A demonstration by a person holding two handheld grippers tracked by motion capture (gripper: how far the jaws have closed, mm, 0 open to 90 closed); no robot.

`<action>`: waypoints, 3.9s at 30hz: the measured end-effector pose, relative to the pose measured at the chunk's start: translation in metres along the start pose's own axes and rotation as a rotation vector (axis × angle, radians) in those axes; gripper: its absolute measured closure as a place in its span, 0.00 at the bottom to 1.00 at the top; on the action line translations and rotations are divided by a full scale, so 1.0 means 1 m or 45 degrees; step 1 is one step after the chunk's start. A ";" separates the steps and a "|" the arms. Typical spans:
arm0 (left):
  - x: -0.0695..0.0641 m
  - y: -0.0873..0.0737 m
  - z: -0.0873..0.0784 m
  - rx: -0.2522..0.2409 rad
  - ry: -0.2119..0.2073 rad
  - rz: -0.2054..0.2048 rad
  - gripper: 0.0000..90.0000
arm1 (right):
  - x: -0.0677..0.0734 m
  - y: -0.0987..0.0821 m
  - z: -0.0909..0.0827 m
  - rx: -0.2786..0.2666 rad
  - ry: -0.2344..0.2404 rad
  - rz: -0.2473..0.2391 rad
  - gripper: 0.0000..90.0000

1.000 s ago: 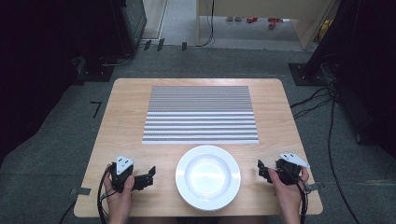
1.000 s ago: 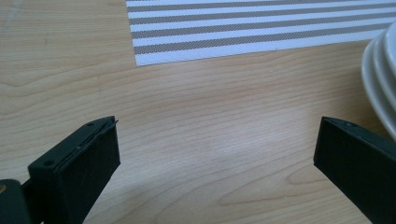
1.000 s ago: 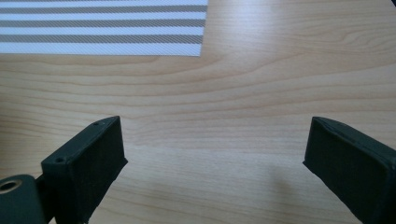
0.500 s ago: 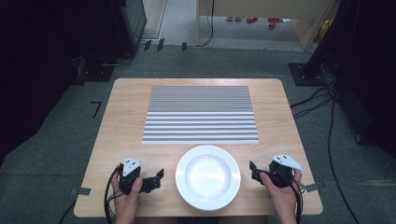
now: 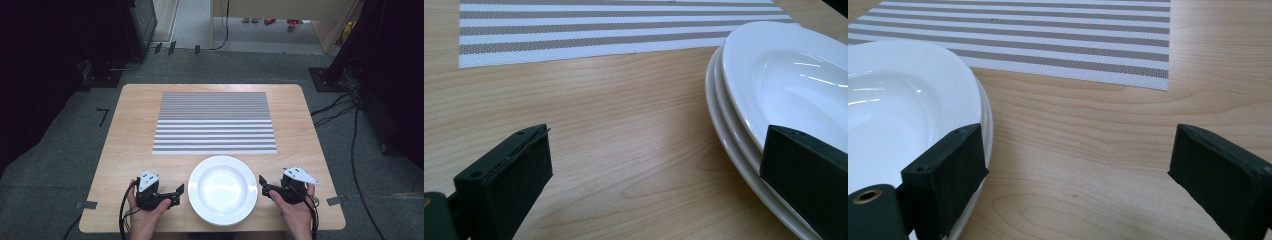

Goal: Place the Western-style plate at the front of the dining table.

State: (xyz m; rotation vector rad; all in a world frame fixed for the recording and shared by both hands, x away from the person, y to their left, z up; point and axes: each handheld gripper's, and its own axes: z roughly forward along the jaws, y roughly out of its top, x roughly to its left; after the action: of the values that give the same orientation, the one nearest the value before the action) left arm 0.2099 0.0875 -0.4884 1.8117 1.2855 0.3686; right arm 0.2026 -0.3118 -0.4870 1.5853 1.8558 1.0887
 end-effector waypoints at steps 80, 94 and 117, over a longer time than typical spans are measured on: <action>-0.037 -0.014 0.008 -0.007 -0.240 -0.002 0.57 | 0.022 -0.010 0.003 -0.009 0.304 0.299 0.89; -0.039 -0.015 0.008 -0.006 -0.226 0.004 0.56 | 0.011 -0.012 0.006 -0.003 0.422 0.431 0.89; -0.039 -0.016 0.010 -0.002 -0.225 -0.015 0.56 | 0.012 -0.009 0.004 0.028 0.537 0.508 0.86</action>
State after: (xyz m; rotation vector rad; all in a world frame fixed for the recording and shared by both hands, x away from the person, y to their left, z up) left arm 0.1900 0.0507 -0.4977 1.7920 1.1722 0.1982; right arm 0.1975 -0.2998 -0.4948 1.9057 1.8436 1.6925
